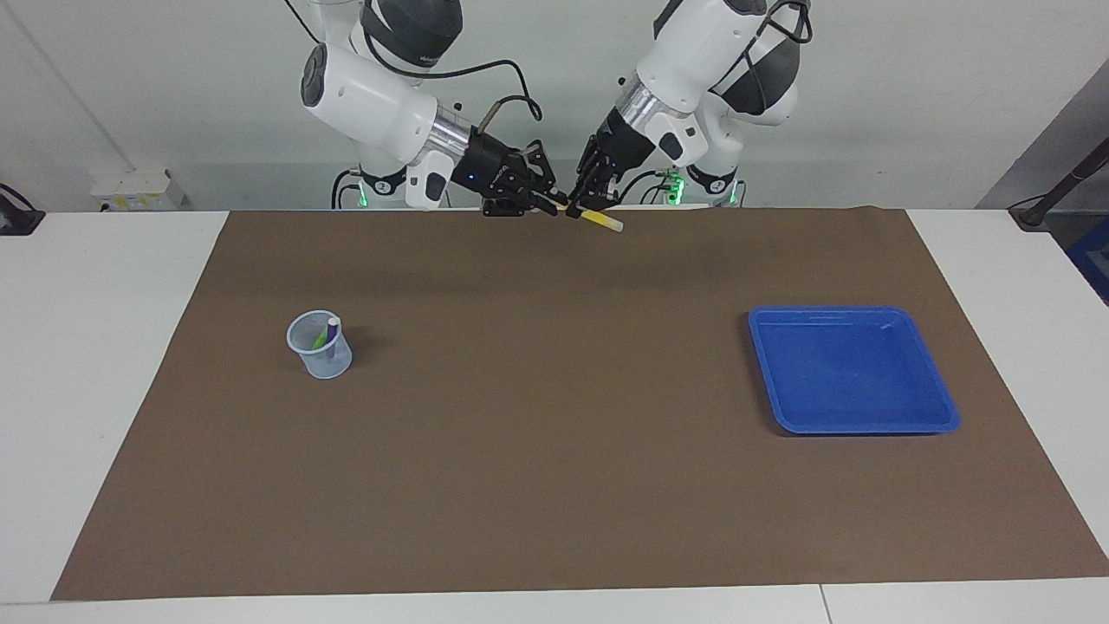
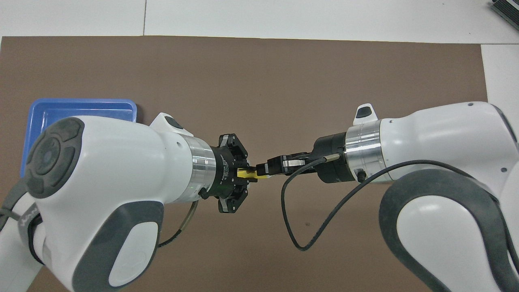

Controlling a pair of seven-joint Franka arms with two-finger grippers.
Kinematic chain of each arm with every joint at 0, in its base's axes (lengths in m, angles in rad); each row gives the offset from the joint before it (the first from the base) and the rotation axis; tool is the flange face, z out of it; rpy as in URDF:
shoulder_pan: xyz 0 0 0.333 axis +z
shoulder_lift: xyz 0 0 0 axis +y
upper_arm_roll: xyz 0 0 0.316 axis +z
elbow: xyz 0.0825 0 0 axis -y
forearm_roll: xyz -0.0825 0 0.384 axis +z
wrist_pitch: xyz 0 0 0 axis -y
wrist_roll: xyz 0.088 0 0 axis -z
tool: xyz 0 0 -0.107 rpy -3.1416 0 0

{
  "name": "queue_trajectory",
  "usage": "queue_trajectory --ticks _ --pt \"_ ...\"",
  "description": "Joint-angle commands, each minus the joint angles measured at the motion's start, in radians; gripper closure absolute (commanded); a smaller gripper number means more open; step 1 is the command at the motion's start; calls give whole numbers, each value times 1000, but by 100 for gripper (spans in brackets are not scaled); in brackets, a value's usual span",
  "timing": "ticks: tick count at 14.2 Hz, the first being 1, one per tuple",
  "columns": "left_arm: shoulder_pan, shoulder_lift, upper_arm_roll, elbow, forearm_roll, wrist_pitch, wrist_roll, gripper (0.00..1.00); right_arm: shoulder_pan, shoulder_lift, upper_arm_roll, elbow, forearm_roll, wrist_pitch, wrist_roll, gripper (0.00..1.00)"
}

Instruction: Transfer and insert pens with both arms

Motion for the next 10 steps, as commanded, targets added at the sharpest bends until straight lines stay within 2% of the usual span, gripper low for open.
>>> queue_trajectory --ticks 1,3,5,7,8,9,10 --pt "-16 -27 12 -30 -14 20 -13 100 11 -6 6 -3 -11 15 13 84" --pt "-18 -28 12 -30 -13 19 -13 100 11 -6 6 -3 -11 13 18 100" --pt "-18 -31 12 -30 -11 16 -2 100 11 -6 6 -3 -14 11 39 100" --pt "-18 -31 12 -29 -10 7 2 60 11 -3 6 -2 -38 11 36 100" --pt "-18 -31 12 -29 -10 2 2 20 10 -3 6 0 -41 10 36 100" --pt "-18 -31 14 -29 -8 2 -11 0 10 -1 6 3 -41 8 38 100" --pt "-16 -35 14 -29 -8 -3 -7 0 10 -1 6 3 -41 8 38 100"
